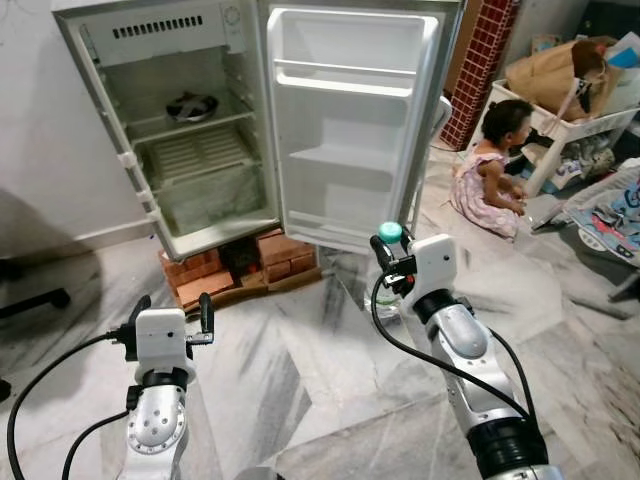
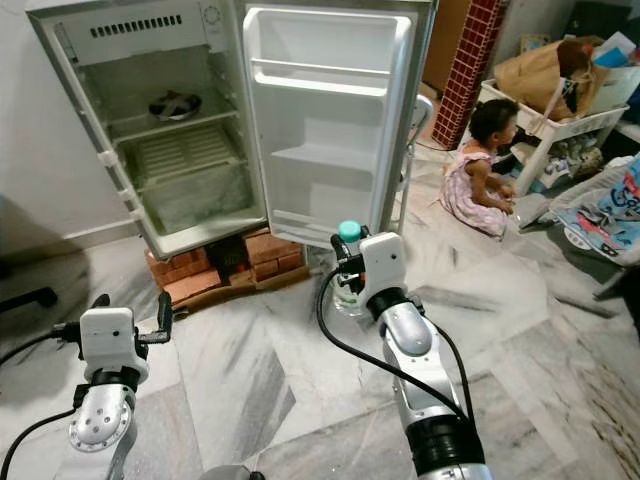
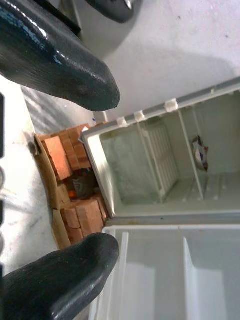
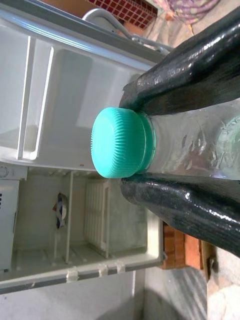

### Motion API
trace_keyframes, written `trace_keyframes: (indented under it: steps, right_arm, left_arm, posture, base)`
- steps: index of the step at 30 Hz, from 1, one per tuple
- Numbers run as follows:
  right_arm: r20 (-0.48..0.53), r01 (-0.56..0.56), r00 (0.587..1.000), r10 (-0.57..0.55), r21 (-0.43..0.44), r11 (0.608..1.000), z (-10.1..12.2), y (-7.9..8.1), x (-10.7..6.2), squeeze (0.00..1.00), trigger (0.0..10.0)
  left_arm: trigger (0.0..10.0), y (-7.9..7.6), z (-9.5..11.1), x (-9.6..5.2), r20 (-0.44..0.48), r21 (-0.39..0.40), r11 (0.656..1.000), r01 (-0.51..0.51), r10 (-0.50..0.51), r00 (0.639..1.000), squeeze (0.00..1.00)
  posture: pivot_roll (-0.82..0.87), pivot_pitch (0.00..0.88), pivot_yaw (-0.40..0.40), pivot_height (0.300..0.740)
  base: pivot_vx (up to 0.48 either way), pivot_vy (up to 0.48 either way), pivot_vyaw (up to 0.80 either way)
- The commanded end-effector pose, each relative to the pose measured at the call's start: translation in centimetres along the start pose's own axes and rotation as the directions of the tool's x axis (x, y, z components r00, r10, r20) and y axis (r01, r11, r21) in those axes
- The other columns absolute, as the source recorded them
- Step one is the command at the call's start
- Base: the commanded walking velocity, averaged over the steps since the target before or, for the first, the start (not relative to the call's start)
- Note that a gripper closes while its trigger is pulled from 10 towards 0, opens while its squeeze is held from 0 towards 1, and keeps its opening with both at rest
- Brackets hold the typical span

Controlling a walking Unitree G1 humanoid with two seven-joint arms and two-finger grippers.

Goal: Restocking fridge

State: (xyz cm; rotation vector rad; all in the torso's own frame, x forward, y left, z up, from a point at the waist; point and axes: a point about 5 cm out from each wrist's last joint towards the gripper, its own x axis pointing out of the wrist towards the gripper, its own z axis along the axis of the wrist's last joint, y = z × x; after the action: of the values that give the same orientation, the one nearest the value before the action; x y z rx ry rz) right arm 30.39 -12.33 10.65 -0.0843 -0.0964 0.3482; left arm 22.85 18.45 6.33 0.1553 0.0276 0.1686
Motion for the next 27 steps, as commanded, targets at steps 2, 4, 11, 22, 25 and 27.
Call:
trace_keyframes:
  steps: [2,4,11,22,25,27]
  right_arm:
    - [0.018,-0.003,1.0,0.003,0.003,1.0,0.2,0.1,-0.1,0.0,10.0]
    - [0.02,-0.014,1.0,0.013,0.008,1.0,0.2,0.3,-0.2,0.0,10.0]
    - [0.04,-0.042,0.998,0.041,0.028,0.999,0.7,0.6,0.1,0.0,10.0]
    - [0.041,-0.078,0.996,0.078,0.004,0.997,0.6,0.8,0.1,0.0,10.0]
    - [0.038,-0.074,0.997,0.074,0.005,0.997,0.6,0.7,0.2,0.0,10.0]
    - [0.039,-0.07,0.997,0.07,0.003,0.998,0.7,0.6,0.2,0.0,10.0]
  left_arm:
    - [10.0,-0.1,0.3,0.1,0.017,-0.002,1.0,0.011,-0.011,1.0,0.0]
    - [10.0,-0.2,0.3,0.2,0.021,-0.003,1.0,0.013,-0.013,1.0,0.0]
    - [10.0,-0.4,0.5,0.7,0.023,-0.008,1.0,0.005,-0.005,1.0,0.0]
    - [10.0,-0.7,0.3,0.7,0.016,-0.013,1.0,0.013,-0.013,1.0,0.0]
    - [10.0,-0.9,0.4,0.8,0.02,-0.016,1.0,0.019,-0.019,1.0,0.0]
    - [10.0,-1.0,0.4,0.8,0.019,-0.018,1.0,0.022,-0.022,1.0,0.0]
  posture:
    - [0.02,0.048,0.004,0.74]
    - [0.02,0.045,0.004,0.74]
    - [0.02,0.049,-0.013,0.74]
    - [0.01,0.057,-0.002,0.74]
    - [0.01,0.057,-0.002,0.74]
    - [0.0,0.06,0.0,0.74]
  base:
    - [0.3,0.0,0.0]
    - [0.336,0.0,0.0]
    - [0.322,0.0,0.45]
    - [0.311,0.0,0.59]
    - [0.306,0.0,0.14]
    - [0.307,0.0,0.0]
